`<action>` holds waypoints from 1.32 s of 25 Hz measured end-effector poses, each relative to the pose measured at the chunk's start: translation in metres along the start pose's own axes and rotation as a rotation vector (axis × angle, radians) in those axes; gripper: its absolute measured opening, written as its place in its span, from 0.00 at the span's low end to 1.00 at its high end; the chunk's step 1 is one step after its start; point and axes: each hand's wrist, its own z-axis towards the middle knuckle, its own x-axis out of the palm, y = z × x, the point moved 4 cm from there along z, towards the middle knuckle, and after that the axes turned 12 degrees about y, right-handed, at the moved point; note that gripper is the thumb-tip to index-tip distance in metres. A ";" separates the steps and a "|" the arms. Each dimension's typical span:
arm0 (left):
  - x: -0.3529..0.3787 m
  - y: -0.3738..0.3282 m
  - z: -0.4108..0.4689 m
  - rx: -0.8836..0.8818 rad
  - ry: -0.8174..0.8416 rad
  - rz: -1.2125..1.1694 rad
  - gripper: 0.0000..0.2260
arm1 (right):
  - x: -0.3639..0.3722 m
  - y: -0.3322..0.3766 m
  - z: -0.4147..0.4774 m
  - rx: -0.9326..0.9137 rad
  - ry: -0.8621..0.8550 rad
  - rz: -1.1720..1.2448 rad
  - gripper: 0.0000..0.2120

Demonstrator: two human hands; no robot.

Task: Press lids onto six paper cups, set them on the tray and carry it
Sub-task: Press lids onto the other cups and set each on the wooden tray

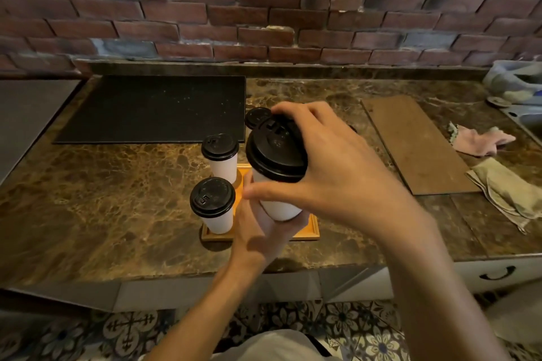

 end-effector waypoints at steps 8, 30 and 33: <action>-0.031 -0.055 0.030 0.091 0.454 -0.156 0.29 | -0.046 0.014 0.023 -0.363 -0.042 0.157 0.22; -0.045 -0.086 0.049 0.054 0.242 -0.176 0.36 | -0.065 0.042 0.035 -0.171 -0.305 0.057 0.16; -0.050 -0.084 0.051 0.023 0.599 -0.249 0.37 | -0.072 0.029 0.035 -0.397 -0.047 0.298 0.13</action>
